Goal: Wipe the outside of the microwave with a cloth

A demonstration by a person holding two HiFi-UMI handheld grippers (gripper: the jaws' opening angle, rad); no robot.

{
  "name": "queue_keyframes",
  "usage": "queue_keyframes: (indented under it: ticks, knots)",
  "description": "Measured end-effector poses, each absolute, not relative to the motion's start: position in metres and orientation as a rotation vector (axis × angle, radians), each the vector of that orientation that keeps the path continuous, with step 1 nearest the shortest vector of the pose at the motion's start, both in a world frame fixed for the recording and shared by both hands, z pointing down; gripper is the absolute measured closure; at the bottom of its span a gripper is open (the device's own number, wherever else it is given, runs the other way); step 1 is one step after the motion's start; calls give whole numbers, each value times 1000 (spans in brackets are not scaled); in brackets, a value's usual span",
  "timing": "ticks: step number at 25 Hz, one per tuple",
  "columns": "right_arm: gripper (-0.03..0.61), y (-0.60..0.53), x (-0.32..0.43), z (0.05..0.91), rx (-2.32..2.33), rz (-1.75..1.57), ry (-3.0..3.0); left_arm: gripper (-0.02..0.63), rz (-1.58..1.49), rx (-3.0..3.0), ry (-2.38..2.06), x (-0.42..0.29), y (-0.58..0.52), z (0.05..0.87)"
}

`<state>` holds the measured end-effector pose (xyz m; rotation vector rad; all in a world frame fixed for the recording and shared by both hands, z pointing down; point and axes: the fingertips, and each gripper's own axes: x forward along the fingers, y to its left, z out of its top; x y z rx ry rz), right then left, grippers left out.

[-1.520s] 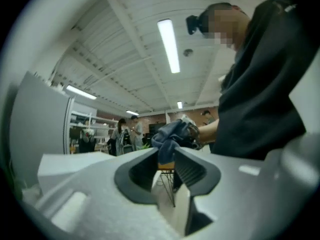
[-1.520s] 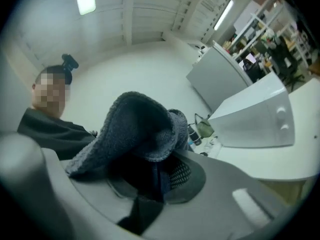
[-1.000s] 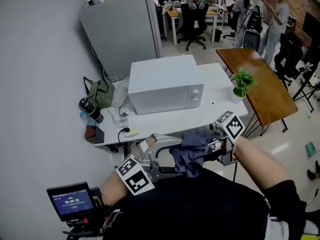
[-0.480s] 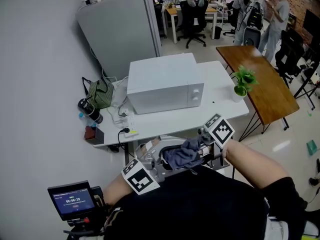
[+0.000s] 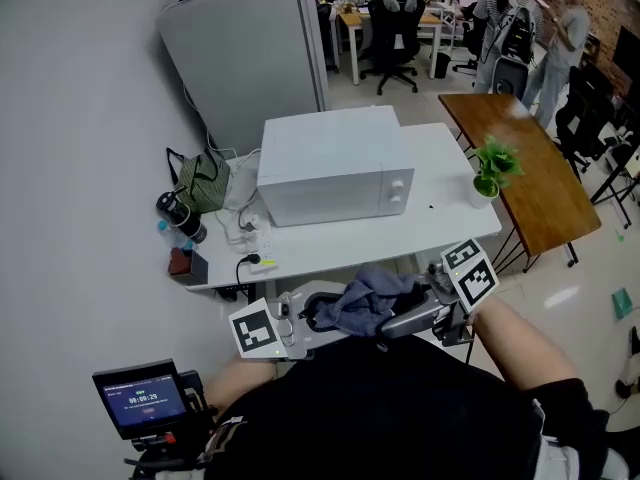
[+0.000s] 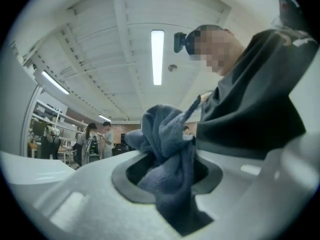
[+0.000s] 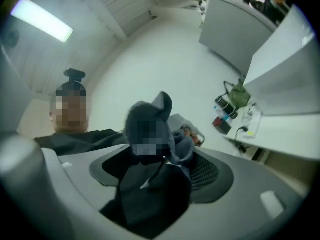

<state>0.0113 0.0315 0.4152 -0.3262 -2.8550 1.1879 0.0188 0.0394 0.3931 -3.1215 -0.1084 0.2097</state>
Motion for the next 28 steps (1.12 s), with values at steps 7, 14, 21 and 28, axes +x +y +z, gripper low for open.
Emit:
queue_keyframes:
  ticks: [7,14,21,28]
  knots:
    - [230,-18,8,396,268,907,-2940,474,-149,-3053,117,42,15,415]
    - [235,-30,-6,427,424,1001,-2786,472,-439,-2711,242,65,11,435]
    - [263,-22,-3,427,319,1114,-2777,468,-405,-2636,258,67,16,433]
    - [292,-19,-1,428,279,1150,-2791,457,-387,-2625,269,67,16,432]
